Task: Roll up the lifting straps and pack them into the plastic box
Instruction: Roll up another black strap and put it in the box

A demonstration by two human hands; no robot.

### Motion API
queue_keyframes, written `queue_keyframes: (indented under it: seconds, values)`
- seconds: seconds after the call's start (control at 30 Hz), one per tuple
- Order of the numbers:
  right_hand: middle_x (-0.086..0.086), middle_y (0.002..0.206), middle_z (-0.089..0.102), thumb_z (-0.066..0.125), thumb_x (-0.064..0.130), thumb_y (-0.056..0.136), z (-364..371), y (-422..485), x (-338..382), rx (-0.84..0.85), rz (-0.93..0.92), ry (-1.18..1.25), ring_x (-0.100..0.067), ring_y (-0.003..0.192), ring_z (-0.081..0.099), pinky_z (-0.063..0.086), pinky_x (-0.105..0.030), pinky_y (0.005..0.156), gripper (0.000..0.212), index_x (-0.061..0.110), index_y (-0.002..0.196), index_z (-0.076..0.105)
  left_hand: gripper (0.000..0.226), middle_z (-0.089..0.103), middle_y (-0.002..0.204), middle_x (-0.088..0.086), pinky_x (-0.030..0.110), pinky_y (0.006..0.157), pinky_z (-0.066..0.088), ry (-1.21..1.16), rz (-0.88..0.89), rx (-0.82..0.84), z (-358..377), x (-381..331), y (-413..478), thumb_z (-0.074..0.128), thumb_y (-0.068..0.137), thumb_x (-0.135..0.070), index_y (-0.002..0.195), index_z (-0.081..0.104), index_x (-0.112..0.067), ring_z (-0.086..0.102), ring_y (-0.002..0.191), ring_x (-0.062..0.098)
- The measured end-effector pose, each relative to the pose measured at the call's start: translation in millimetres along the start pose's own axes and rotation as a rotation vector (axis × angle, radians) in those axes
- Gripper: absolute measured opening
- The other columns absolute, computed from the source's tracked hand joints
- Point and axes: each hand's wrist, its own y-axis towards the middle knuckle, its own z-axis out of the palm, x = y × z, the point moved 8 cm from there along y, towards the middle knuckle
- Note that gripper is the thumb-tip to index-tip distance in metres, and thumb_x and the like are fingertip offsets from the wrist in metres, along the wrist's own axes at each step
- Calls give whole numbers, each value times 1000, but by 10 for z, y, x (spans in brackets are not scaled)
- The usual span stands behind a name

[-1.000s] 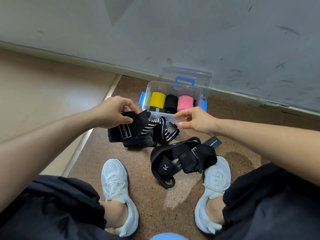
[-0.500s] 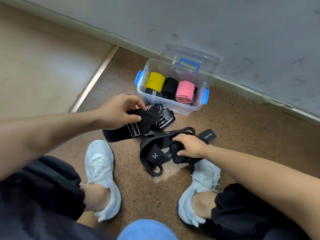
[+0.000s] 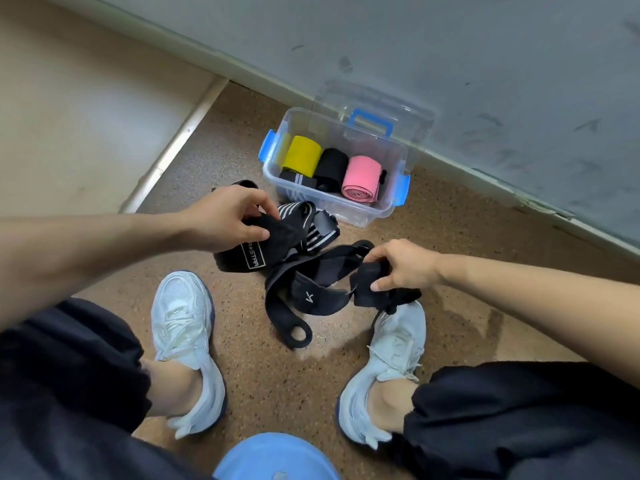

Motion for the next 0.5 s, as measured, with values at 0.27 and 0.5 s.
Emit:
queue_keyframes:
  seconds: [0.27, 0.5]
  values:
    - [0, 104, 78, 71, 2, 91, -596, -683, -109, -28, 32, 288, -11, 96, 71, 58, -26, 90, 23, 16, 108, 78, 29, 71, 115, 0, 34, 95, 52, -89, 126, -98, 10, -453, -4, 77, 90, -17, 114, 66, -30, 65, 110, 15]
    - [-7, 97, 78, 74, 0, 89, -1115, -1179, 330, -268, -56, 496, -8, 84, 69, 55, -21, 78, 15, 9, 100, 78, 25, 70, 92, -10, 31, 80, 50, -171, 253, -154, 92, -876, -137, 75, 90, -16, 97, 71, -39, 58, 77, 4]
